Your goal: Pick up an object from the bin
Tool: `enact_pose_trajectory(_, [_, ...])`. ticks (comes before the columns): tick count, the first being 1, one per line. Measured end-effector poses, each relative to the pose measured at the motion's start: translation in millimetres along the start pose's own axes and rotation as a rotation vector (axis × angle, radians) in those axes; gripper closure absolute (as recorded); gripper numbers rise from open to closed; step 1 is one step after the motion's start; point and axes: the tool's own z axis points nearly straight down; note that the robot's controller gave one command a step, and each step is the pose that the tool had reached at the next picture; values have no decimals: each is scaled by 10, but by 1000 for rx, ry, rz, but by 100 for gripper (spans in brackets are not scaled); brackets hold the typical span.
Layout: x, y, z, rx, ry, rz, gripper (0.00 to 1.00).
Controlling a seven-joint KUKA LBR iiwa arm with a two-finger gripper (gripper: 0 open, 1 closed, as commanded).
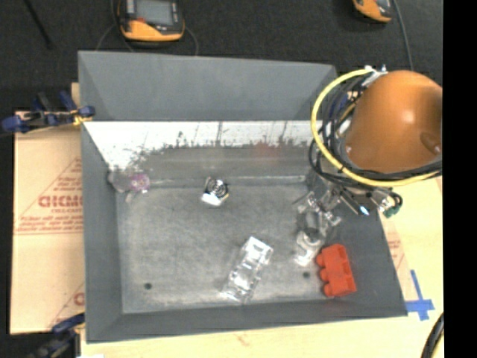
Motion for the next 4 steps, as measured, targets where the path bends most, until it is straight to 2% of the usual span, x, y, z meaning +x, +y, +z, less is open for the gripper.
enact_pose_trajectory(1, [800, -41, 644, -10, 13, -60, 100])
enact_pose_trajectory(2, [872, -638, 330, 5, 1, -116, 100])
enact_pose_trajectory(3, [972, -572, 633, -4, 4, 2, 100])
enact_pose_trajectory(4, [968, -576, 625, -2, 3, 1, 0])
